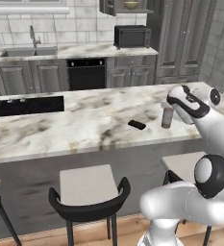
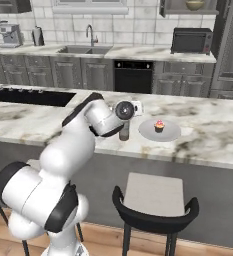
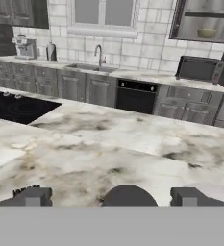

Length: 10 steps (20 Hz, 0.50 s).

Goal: Take the cinnamon bottle from the cabinet and place it on the dining table, next to the plate with the cupcake. Then take the chocolate from the dining counter and place it on the cupcake plate.

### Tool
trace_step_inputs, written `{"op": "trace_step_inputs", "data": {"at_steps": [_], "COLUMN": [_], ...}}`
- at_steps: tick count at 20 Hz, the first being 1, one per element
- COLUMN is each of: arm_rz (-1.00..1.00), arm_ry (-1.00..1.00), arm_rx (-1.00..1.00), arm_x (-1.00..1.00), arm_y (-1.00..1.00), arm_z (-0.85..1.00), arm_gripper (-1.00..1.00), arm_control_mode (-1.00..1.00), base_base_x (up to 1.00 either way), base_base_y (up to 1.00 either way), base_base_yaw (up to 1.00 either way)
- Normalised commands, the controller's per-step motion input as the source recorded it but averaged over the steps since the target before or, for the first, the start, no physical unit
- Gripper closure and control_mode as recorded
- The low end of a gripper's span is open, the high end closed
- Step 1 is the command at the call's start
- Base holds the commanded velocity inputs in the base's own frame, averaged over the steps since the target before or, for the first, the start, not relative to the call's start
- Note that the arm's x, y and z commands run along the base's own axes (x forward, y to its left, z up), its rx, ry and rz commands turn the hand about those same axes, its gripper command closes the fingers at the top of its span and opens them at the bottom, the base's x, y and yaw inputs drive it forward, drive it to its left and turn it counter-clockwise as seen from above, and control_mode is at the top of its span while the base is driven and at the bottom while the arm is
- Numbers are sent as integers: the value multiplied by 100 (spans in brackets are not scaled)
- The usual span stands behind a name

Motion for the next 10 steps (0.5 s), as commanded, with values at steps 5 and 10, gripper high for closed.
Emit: {"op": "trace_step_inputs", "data": {"at_steps": [5,10], "arm_rz": [0,0], "arm_ry": [5,30], "arm_rx": [0,0], "arm_x": [-19,0], "arm_y": [44,100], "arm_z": [99,44], "arm_gripper": [-100,-100], "arm_control_mode": [-100,-100], "base_base_x": [0,0], "base_base_y": [0,0], "base_base_yaw": [0,0]}}
